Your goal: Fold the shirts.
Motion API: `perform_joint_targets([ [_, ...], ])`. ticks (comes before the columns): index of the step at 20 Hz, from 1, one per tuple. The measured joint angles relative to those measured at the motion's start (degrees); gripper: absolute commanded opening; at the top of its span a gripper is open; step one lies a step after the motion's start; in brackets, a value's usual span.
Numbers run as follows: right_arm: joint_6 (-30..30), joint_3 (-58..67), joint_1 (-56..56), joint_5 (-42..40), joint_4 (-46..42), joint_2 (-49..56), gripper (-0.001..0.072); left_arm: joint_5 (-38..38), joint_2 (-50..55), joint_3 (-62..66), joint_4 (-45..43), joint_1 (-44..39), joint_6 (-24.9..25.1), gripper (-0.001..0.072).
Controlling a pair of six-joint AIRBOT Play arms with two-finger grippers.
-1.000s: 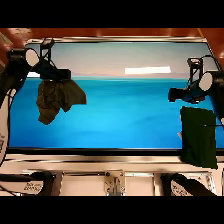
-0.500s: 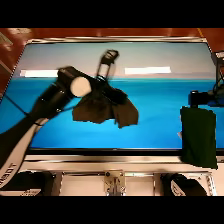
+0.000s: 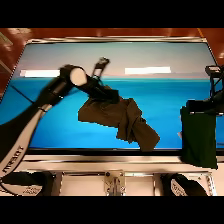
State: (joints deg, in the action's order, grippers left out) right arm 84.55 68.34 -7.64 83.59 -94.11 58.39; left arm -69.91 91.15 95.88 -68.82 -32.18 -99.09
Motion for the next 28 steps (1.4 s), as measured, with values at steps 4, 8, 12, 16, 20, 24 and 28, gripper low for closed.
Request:
perform_joint_targets([
  [4,-3.5,-3.4,-12.1,-0.1,15.0,4.8,0.0697,-7.0,-7.7,-10.5,0.4,12.8,3.8,0.0708],
  [8,-5.4,-8.8,-17.7,-0.6,21.2,7.1,0.0697,-2.7,-13.6,-28.1,3.3,20.0,5.5,0.0708],
  [12,-6.9,-13.4,-19.3,-1.5,23.8,7.8,0.0697,5.8,-13.8,-39.9,8.3,22.5,7.5,0.0708],
  [16,-7.8,-16.6,-19.7,-1.0,26.0,8.0,0.0697,12.5,-10.3,-43.7,12.2,23.0,8.3,0.0627],
  [20,-9.0,-22.1,-19.8,0.4,27.9,8.1,0.0697,18.8,-7.4,-44.7,15.5,22.0,9.4,0.0625],
  [24,-10.6,-27.2,-19.8,0.7,30.6,8.1,0.0697,23.9,-6.0,-44.4,17.6,21.2,9.7,0.0184],
  [28,-11.3,-30.4,-19.2,-1.2,33.5,8.1,0.0697,26.4,-5.6,-43.4,18.2,21.0,9.8,0.0049],
])
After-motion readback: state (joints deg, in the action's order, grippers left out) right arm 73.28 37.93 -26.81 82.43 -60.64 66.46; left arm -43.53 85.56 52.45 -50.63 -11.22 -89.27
